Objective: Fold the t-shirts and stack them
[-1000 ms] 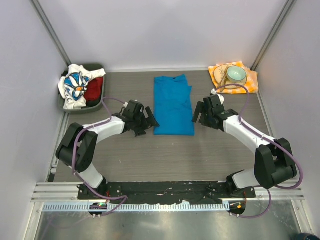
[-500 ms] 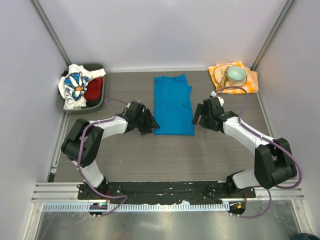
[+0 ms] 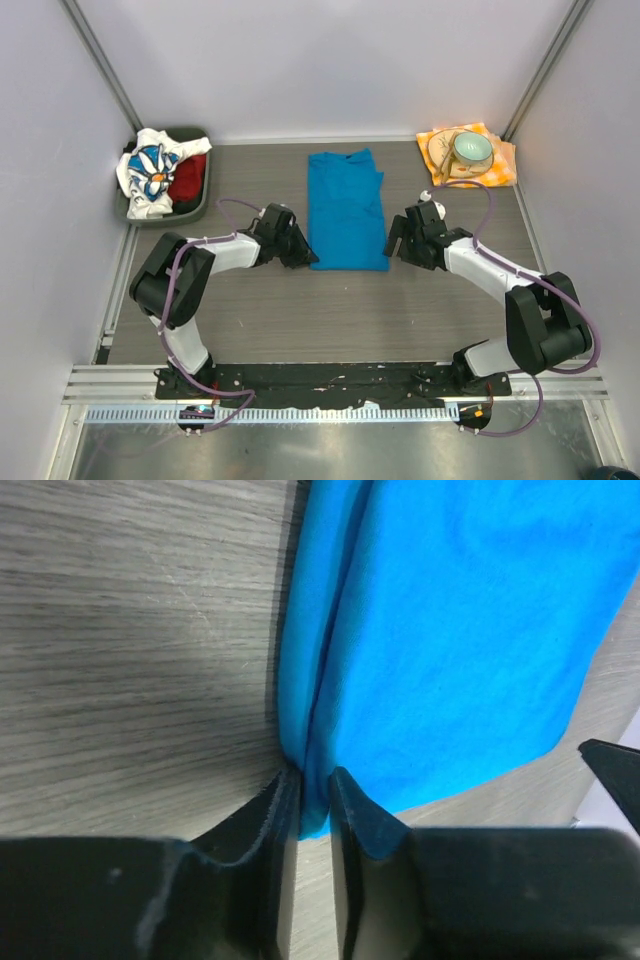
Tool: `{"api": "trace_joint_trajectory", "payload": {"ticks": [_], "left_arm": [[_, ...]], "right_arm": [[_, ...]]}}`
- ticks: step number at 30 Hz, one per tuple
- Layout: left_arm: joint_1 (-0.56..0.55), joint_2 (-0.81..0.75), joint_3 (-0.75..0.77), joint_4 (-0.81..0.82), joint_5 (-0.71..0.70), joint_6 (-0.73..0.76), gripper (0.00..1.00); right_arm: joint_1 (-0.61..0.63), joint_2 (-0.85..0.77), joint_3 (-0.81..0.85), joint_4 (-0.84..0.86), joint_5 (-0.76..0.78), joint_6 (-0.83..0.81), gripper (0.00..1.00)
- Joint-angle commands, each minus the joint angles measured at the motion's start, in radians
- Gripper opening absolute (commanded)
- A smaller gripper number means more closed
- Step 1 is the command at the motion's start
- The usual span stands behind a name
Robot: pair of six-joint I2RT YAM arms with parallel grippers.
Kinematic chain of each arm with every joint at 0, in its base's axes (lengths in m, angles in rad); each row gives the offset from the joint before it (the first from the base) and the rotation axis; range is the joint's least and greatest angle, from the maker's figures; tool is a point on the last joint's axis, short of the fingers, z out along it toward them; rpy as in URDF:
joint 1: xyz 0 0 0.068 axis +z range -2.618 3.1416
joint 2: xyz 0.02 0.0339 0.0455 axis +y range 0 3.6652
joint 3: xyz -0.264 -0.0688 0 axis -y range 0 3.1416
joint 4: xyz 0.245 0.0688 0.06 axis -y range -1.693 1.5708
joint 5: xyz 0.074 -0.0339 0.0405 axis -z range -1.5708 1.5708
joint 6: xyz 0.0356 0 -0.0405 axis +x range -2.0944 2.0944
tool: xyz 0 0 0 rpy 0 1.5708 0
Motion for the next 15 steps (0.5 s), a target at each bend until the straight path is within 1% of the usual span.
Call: {"api": "trace_joint_trajectory", "payload": {"ticks": [1,3,9,15], "left_arm": [[-0.011,0.044,0.002,-0.01,-0.004,0.006,0.15],[-0.011,0.044,0.001,-0.013,-0.002,0.006,0.01],[-0.011,0.023,-0.007,-0.022,-0.01,0.016,0.0],[-0.011,0.024,-0.015,-0.025,-0.011,0.019,0.0]], "right_arm": [[0.005,-0.002,-0.013,0.045,-0.003,0.013,0.86],[0.005,-0.002,-0.02,0.046,-0.006,0.019,0.86],[0.005,0.012,-0.069,0.118,-0.046,0.066,0.86],[0.005,0.033,-0.108,0.226,-0.15,0.116,0.84]]}}
